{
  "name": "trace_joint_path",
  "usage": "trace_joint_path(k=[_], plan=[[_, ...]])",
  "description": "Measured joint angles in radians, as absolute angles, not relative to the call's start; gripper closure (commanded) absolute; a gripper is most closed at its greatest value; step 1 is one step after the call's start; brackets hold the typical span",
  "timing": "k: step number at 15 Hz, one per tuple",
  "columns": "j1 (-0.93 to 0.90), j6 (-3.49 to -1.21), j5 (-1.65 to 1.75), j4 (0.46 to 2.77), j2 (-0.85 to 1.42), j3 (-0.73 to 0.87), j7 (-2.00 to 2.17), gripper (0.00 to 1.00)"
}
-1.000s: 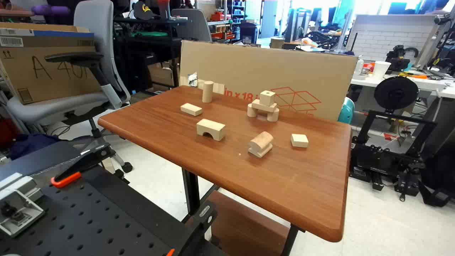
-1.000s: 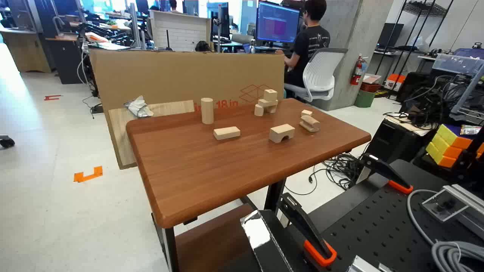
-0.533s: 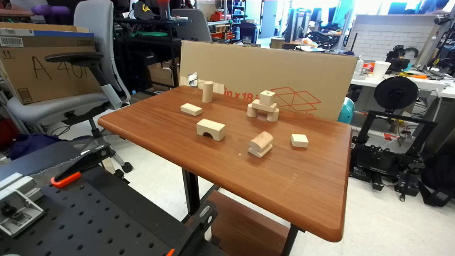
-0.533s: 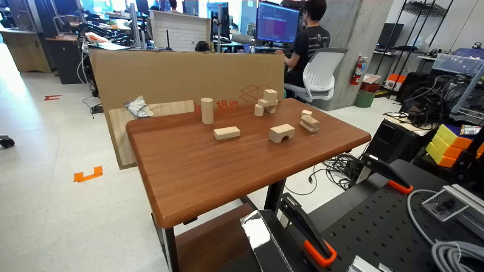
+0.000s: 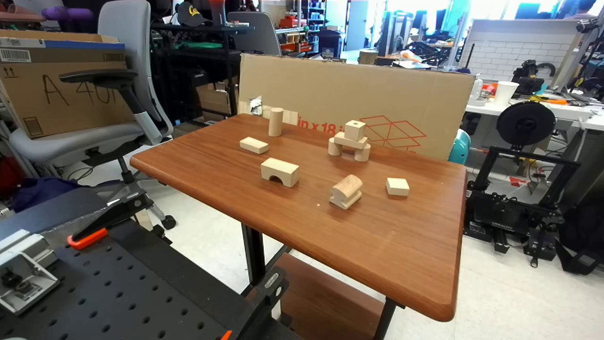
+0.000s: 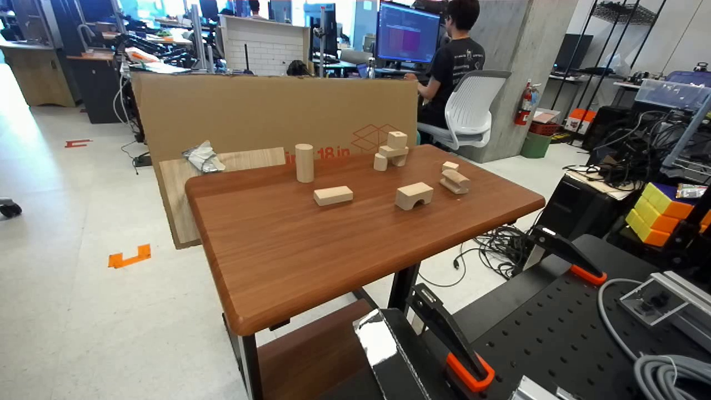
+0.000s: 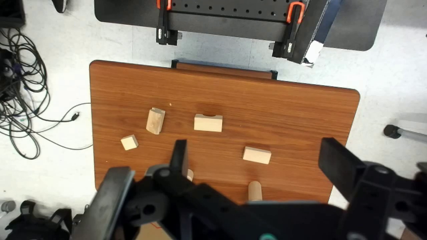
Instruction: Remove the square block from the stack at the back of the table and place it on top of the rectangular block on the left
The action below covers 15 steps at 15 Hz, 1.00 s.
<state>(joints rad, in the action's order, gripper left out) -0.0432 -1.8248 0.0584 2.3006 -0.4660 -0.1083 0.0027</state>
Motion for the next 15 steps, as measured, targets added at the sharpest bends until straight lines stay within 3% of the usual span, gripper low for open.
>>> trace_joint_path(k=[9,15], plan=[[-0.043,-1.836,0.058,2.301,-0.454,-0.102,-0.019,0.0],[-0.041,-1.929,0.058,2.254,-0.318,-0.043,-0.117,0.0]])
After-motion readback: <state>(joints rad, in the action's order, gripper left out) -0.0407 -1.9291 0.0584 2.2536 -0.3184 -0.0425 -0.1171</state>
